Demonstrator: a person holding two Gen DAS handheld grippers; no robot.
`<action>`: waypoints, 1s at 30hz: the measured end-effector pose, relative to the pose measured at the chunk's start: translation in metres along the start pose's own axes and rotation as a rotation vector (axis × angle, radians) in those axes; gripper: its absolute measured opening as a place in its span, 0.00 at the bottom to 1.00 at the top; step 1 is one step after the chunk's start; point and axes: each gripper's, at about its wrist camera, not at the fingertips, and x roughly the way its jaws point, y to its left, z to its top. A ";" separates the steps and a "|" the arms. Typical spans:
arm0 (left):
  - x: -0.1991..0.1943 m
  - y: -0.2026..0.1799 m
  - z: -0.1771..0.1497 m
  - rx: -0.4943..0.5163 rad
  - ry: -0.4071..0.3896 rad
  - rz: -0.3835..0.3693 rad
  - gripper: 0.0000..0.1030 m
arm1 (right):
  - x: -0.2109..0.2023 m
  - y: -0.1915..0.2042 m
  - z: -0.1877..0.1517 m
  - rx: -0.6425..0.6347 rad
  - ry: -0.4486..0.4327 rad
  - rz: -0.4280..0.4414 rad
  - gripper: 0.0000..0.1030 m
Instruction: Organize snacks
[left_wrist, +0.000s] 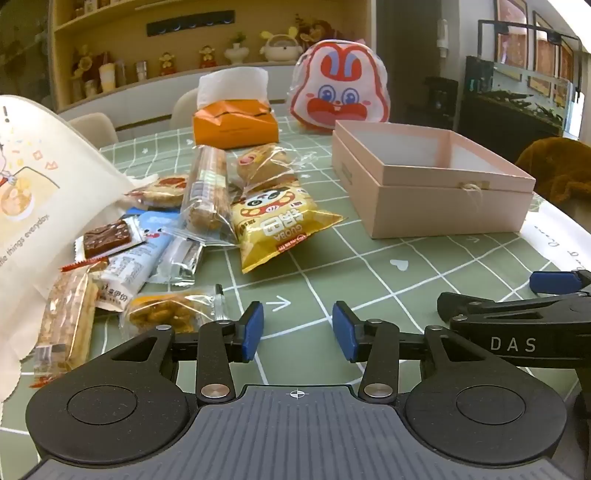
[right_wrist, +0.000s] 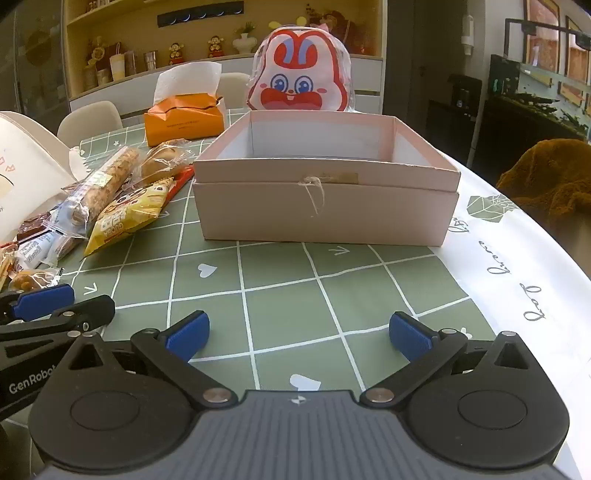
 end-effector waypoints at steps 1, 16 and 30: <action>0.000 0.000 0.000 -0.002 0.000 -0.003 0.47 | 0.000 0.000 0.000 0.001 0.000 0.001 1.00; 0.004 -0.002 0.002 0.032 -0.008 0.025 0.47 | -0.001 0.000 -0.002 0.009 -0.008 0.009 1.00; 0.000 -0.004 0.000 0.010 -0.007 0.015 0.47 | -0.001 0.000 -0.001 0.008 -0.008 0.009 1.00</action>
